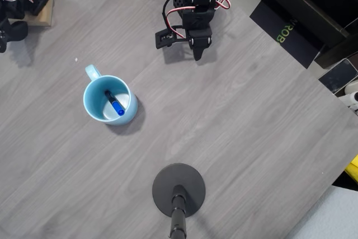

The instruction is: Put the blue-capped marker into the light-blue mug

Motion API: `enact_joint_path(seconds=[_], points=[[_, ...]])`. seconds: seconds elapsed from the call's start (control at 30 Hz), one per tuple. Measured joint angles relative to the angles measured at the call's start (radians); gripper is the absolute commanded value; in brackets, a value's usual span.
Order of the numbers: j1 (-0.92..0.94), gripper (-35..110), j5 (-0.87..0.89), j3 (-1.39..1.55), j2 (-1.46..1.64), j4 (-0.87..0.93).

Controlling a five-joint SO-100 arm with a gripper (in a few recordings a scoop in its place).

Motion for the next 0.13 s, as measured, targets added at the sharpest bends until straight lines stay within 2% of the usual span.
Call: enact_joint_path(seconds=[0.13], points=[[0.0,0,0.0,0.0,0.0,0.0]])
